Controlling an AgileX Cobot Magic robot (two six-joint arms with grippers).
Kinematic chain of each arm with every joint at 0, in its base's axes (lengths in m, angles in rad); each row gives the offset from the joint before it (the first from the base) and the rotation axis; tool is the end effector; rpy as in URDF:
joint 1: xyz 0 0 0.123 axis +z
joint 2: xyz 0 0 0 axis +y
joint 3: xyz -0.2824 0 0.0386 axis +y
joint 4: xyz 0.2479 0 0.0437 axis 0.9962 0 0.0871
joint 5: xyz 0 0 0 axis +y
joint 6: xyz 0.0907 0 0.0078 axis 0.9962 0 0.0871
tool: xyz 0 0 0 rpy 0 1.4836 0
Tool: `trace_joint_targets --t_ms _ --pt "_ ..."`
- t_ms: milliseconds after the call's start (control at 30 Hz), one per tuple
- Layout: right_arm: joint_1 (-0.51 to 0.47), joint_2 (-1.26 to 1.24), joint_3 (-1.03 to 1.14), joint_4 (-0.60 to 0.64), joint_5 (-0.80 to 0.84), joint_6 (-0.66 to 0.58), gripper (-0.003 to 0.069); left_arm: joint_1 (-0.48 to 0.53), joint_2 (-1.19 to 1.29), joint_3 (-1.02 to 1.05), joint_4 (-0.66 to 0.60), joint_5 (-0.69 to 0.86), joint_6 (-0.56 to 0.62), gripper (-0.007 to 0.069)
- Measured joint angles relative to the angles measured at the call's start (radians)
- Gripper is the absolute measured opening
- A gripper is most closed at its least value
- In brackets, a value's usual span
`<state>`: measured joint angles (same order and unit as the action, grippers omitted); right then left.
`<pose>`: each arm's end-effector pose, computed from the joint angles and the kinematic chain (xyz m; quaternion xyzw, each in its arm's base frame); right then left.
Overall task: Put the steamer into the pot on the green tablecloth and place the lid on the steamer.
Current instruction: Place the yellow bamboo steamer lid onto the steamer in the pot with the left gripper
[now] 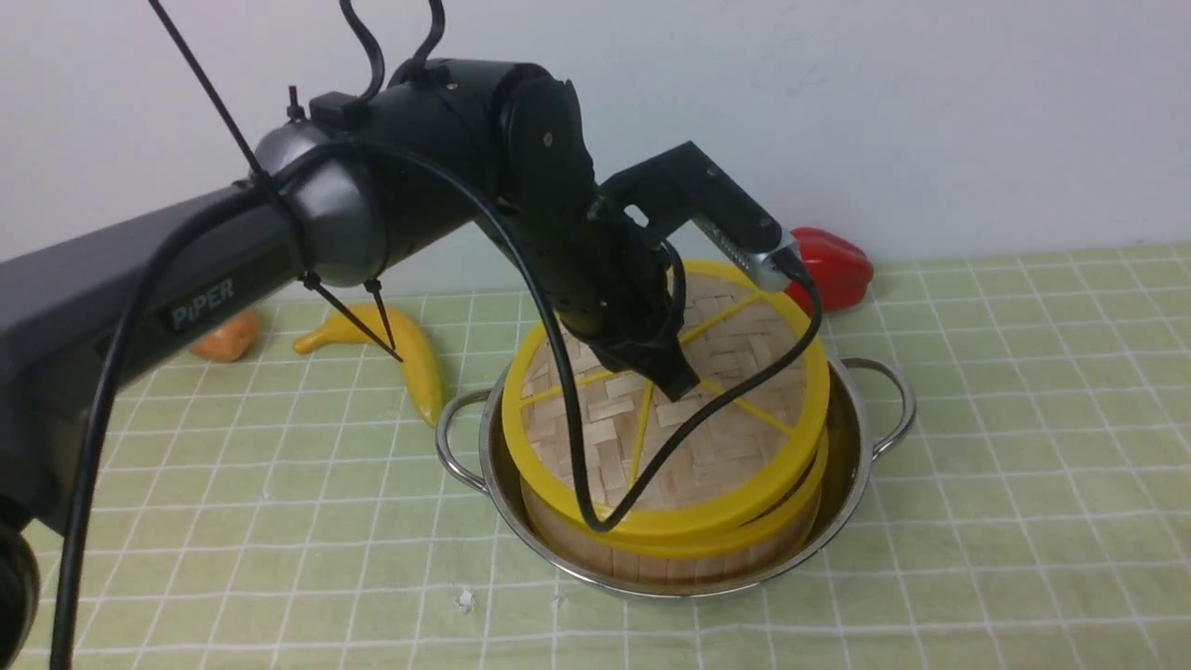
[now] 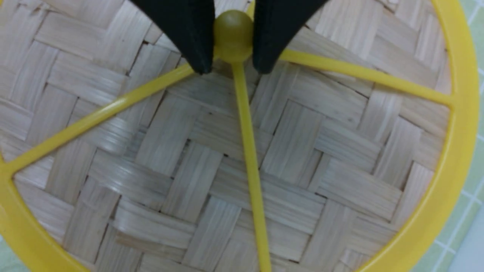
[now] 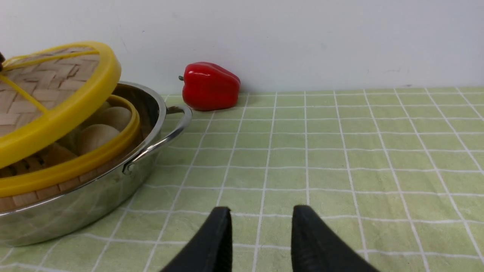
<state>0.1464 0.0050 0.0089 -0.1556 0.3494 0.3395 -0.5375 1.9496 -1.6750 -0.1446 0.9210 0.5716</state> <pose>0.0539 0.0031 0.1787 0.0347 0.7956 0.0813 0.5993 0.3652 -0.2299 0.2652 0.4862 0.8408 -0.0621 0.2296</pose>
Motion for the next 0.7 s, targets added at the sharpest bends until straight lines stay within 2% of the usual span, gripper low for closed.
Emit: trace_joint_targets --t_ms 700 --pt "0.000 0.000 0.000 0.000 0.000 0.000 0.0243 0.000 0.031 -0.005 -0.049 -0.044 0.050 0.0120"
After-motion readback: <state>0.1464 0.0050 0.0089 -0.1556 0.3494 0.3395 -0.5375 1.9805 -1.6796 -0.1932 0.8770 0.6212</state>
